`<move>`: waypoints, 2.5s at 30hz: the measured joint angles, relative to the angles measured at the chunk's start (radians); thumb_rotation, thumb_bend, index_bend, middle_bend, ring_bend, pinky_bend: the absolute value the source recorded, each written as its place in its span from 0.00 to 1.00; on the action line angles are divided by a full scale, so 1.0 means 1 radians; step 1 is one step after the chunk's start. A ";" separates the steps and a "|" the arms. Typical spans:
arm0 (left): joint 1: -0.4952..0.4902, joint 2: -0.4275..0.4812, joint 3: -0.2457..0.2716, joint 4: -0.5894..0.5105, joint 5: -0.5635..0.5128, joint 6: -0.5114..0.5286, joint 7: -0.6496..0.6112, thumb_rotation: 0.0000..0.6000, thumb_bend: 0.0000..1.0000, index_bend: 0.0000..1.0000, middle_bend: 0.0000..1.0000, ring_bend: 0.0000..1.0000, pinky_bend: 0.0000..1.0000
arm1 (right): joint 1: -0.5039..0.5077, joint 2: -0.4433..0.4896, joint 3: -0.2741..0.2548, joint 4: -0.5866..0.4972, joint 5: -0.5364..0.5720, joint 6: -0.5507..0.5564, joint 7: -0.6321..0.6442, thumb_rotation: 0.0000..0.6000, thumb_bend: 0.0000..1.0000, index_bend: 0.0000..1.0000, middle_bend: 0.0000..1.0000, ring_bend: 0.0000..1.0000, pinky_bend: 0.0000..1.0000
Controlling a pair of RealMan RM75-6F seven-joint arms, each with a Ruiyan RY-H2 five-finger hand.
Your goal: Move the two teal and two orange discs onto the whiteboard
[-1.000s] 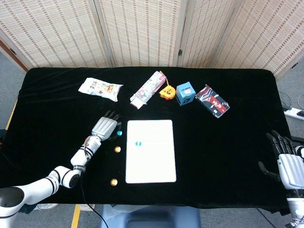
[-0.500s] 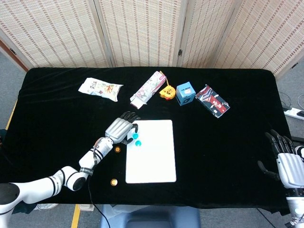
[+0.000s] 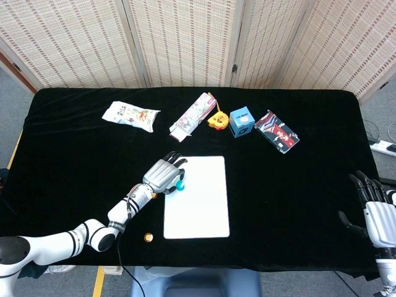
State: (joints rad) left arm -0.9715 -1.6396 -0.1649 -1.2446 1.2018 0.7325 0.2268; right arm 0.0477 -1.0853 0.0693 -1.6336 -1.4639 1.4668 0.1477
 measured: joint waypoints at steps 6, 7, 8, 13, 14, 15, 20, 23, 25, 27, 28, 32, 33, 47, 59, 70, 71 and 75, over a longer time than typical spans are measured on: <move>0.026 0.008 0.033 0.007 0.001 0.008 0.004 1.00 0.41 0.51 0.17 0.01 0.00 | 0.002 -0.001 -0.001 -0.003 -0.008 0.002 -0.003 1.00 0.36 0.00 0.05 0.06 0.00; 0.028 0.008 0.034 0.008 0.001 0.008 0.002 1.00 0.41 0.51 0.17 0.01 0.00 | 0.002 -0.001 -0.001 -0.004 -0.009 0.002 -0.003 1.00 0.36 0.00 0.05 0.06 0.00; 0.030 0.007 0.037 0.010 0.001 0.009 0.001 1.00 0.41 0.51 0.17 0.01 0.00 | 0.002 -0.001 -0.001 -0.005 -0.009 0.002 -0.004 1.00 0.36 0.00 0.05 0.06 0.00; 0.034 0.001 0.038 0.023 0.003 0.013 -0.004 1.00 0.41 0.50 0.17 0.01 0.00 | 0.000 0.001 -0.001 -0.011 -0.011 0.006 -0.010 1.00 0.36 0.00 0.05 0.06 0.00; 0.033 0.000 0.037 0.027 0.003 0.012 -0.005 1.00 0.41 0.50 0.17 0.00 0.00 | 0.000 0.001 -0.002 -0.011 -0.011 0.007 -0.010 1.00 0.36 0.00 0.05 0.06 0.00; 0.033 -0.002 0.037 0.030 0.002 0.011 -0.005 1.00 0.41 0.50 0.17 0.00 0.00 | -0.002 0.001 -0.002 -0.012 -0.010 0.008 -0.011 1.00 0.36 0.00 0.05 0.06 0.00; 0.031 -0.009 0.036 0.042 0.001 0.006 -0.007 1.00 0.41 0.50 0.17 0.00 0.00 | -0.005 0.002 -0.002 -0.013 -0.007 0.010 -0.012 1.00 0.36 0.00 0.05 0.06 0.00; 0.029 -0.013 0.035 0.047 -0.001 0.002 -0.007 1.00 0.41 0.50 0.17 0.00 0.00 | -0.005 0.002 -0.002 -0.014 -0.008 0.009 -0.011 1.00 0.36 0.00 0.05 0.06 0.00; 0.028 -0.017 0.034 0.052 -0.003 -0.001 -0.007 1.00 0.41 0.49 0.17 0.00 0.00 | -0.005 0.001 -0.003 -0.013 -0.009 0.009 -0.010 1.00 0.36 0.00 0.05 0.06 0.00; 0.026 -0.022 0.033 0.058 -0.007 -0.005 -0.006 1.00 0.41 0.48 0.17 0.00 0.00 | -0.006 0.001 -0.003 -0.012 -0.007 0.009 -0.009 1.00 0.36 0.00 0.05 0.06 0.00; 0.025 -0.024 0.033 0.060 -0.008 -0.006 -0.005 1.00 0.41 0.47 0.17 0.00 0.00 | -0.006 0.002 -0.003 -0.011 -0.005 0.009 -0.009 1.00 0.36 0.00 0.05 0.06 0.00; 0.023 -0.027 0.033 0.066 -0.015 -0.013 0.001 1.00 0.41 0.42 0.17 0.00 0.00 | -0.008 0.001 -0.002 -0.009 -0.002 0.011 -0.006 1.00 0.36 0.00 0.05 0.05 0.00; 0.023 -0.027 0.033 0.066 -0.017 -0.014 0.003 1.00 0.41 0.41 0.17 0.00 0.00 | -0.009 0.001 -0.001 -0.009 -0.002 0.011 -0.006 1.00 0.36 0.00 0.05 0.05 0.00; 0.064 0.062 0.035 -0.035 0.012 0.047 -0.029 1.00 0.41 0.43 0.16 0.00 0.00 | -0.003 -0.001 0.003 -0.004 -0.011 0.010 0.002 1.00 0.36 0.00 0.05 0.05 0.00; 0.168 0.149 0.138 -0.103 0.159 0.154 -0.091 1.00 0.41 0.43 0.16 0.00 0.00 | 0.007 -0.015 -0.002 0.007 -0.031 0.004 0.009 1.00 0.36 0.00 0.05 0.05 0.00; 0.178 0.079 0.142 -0.035 0.178 0.152 -0.072 1.00 0.41 0.41 0.16 0.00 0.00 | 0.003 -0.013 -0.005 0.008 -0.036 0.014 0.013 1.00 0.36 0.00 0.05 0.05 0.00; 0.178 0.074 0.141 -0.029 0.174 0.148 -0.071 1.00 0.41 0.41 0.16 0.00 0.00 | 0.002 -0.013 -0.005 0.009 -0.035 0.014 0.014 1.00 0.36 0.00 0.05 0.05 0.00; 0.179 0.059 0.137 -0.008 0.165 0.136 -0.069 1.00 0.41 0.41 0.16 0.00 0.00 | -0.002 -0.013 -0.007 0.012 -0.035 0.019 0.018 1.00 0.36 0.00 0.05 0.05 0.00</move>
State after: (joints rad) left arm -0.7922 -1.5803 -0.0283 -1.2531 1.3672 0.8690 0.1581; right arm 0.0460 -1.0988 0.0624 -1.6220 -1.4988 1.4860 0.1660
